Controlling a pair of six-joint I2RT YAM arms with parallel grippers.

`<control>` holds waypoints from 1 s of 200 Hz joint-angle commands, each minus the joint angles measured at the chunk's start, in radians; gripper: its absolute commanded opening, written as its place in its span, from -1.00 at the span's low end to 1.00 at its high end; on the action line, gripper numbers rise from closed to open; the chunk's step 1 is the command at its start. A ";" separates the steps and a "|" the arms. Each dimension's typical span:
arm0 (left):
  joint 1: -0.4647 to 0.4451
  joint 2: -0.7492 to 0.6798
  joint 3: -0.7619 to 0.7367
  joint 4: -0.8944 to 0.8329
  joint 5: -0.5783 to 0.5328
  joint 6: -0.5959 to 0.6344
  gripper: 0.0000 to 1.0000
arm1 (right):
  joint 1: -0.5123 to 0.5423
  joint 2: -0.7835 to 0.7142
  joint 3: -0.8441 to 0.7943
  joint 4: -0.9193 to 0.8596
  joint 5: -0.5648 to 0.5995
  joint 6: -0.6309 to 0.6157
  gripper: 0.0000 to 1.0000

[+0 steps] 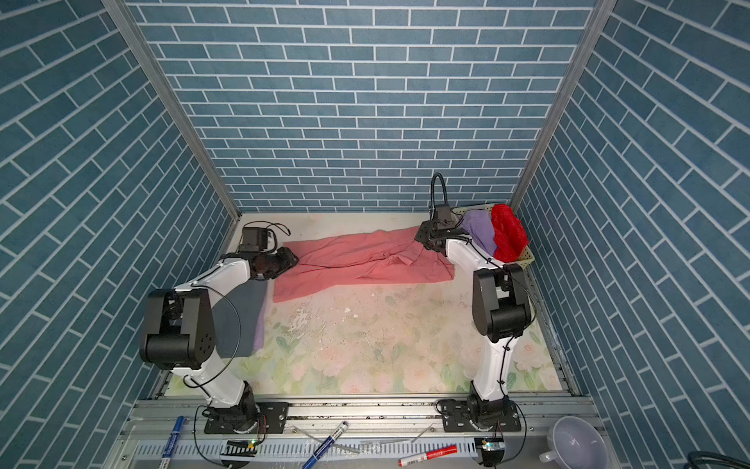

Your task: Fold and stack the t-shirts

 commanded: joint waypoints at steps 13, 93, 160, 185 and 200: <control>-0.020 0.110 0.073 0.038 -0.014 -0.006 0.11 | 0.043 0.112 0.055 0.042 -0.029 0.063 0.00; -0.024 0.239 0.084 0.070 -0.085 -0.077 0.08 | 0.048 0.326 0.215 -0.095 -0.025 -0.001 -0.04; -0.021 0.356 0.192 -0.018 -0.141 -0.037 0.09 | 0.067 0.285 0.022 -0.136 -0.122 -0.045 -0.07; -0.018 0.427 0.291 -0.074 -0.129 -0.016 0.09 | 0.091 0.225 -0.107 -0.133 -0.160 -0.045 -0.09; -0.019 0.464 0.342 -0.092 -0.116 -0.014 0.09 | 0.112 0.167 -0.182 -0.141 -0.183 -0.045 -0.09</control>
